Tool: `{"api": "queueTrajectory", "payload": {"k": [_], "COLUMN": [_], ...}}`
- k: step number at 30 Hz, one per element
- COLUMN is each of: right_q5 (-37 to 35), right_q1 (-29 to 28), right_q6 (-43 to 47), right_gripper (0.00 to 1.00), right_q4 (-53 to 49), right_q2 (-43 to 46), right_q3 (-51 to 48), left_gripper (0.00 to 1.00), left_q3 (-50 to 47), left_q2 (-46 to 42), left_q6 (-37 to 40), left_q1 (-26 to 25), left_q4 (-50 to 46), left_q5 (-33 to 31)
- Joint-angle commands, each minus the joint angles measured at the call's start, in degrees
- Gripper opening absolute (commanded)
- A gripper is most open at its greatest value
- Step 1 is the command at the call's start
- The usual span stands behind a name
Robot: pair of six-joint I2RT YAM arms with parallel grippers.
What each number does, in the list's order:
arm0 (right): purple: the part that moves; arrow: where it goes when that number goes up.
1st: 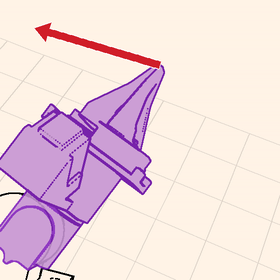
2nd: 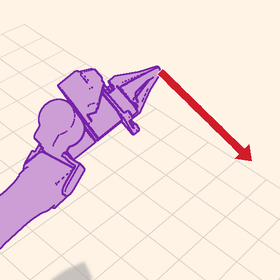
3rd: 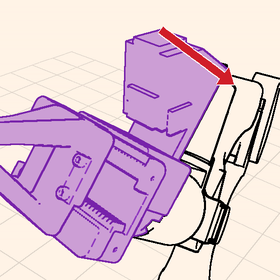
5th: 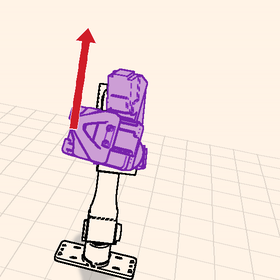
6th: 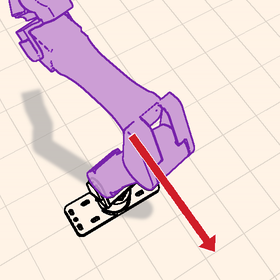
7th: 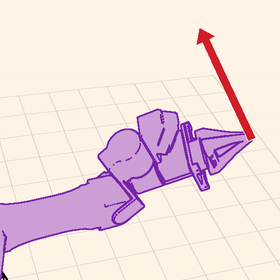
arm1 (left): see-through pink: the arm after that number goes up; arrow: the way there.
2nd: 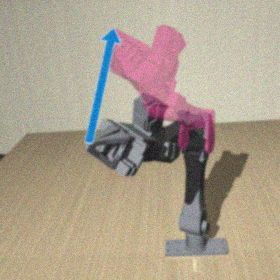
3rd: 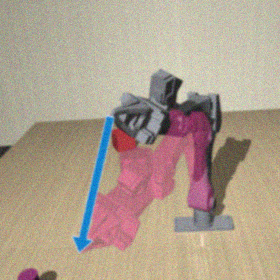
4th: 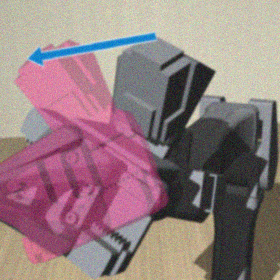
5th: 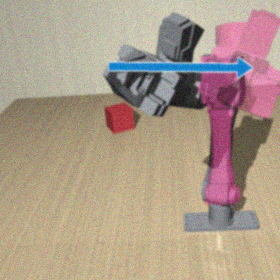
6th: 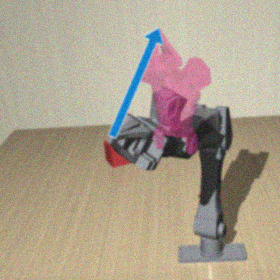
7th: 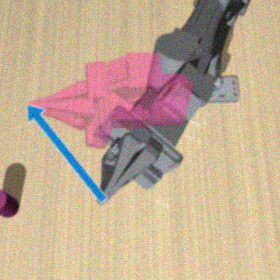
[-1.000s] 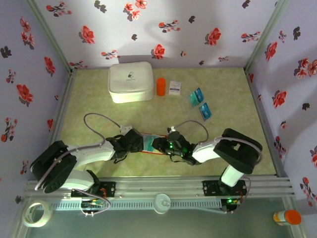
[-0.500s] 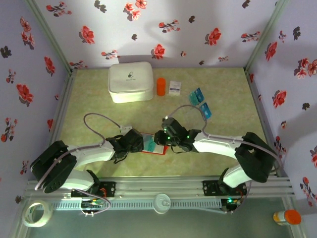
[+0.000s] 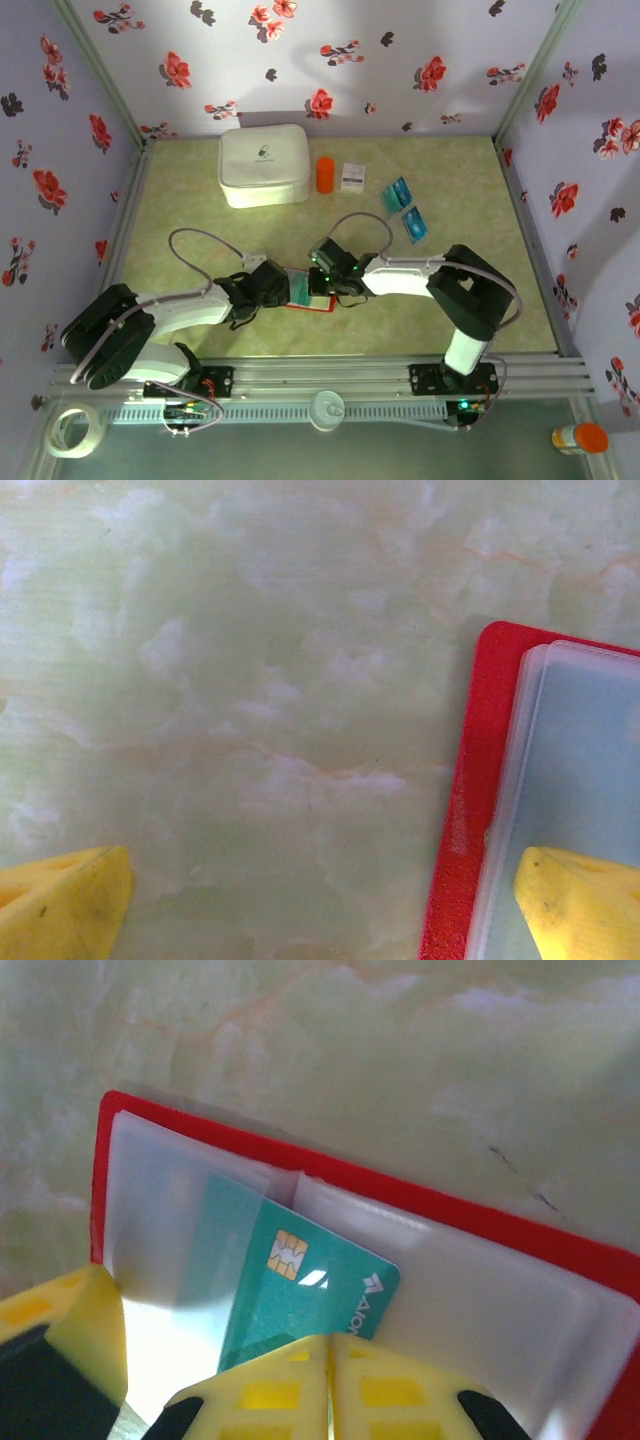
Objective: Put the credit cards into the card holder
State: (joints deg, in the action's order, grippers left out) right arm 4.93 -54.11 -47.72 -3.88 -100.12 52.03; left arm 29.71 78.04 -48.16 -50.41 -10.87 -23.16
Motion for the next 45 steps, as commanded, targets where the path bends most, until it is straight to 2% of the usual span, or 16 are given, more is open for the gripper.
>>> {"api": "queueTrajectory", "payload": {"k": [1, 8, 14, 23, 34, 45], "right_q5": [1.2, 2.0, 1.0, 0.2, -0.8, 0.1], "right_q1": [-0.5, -1.1, -1.1, -1.8, -4.1, -6.0], "right_q6": [1.1, 0.7, 0.6, -0.9, -3.2, -3.6], "right_gripper": [0.08, 0.07, 0.09, 0.09, 0.06, 0.02], "right_q4": [-1.3, -0.9, -1.9, -1.3, 1.4, 1.3], "right_q2": [-3.6, -6.1, -2.3, 2.1, -0.5, -5.2], "right_q3": [3.3, 6.3, 5.6, 2.6, 0.0, 3.5], "left_gripper": [0.99, 1.00, 1.00, 1.00, 1.00, 1.00], "left_q3": [-2.3, -1.9, -1.7, -4.2, -5.0, -5.1], "left_q2": [2.0, -1.3, -5.6, -3.6, -2.1, -1.6], "left_q6": [0.2, 0.1, 0.7, -0.1, -0.2, -0.1], "left_q1": [-0.2, -0.1, 0.7, 1.0, 1.1, 1.0], "left_q4": [-3.1, -5.1, -6.8, -4.8, -3.6, -3.3], "left_q5": [0.1, -0.1, -0.4, -0.2, -0.2, -0.2]}}
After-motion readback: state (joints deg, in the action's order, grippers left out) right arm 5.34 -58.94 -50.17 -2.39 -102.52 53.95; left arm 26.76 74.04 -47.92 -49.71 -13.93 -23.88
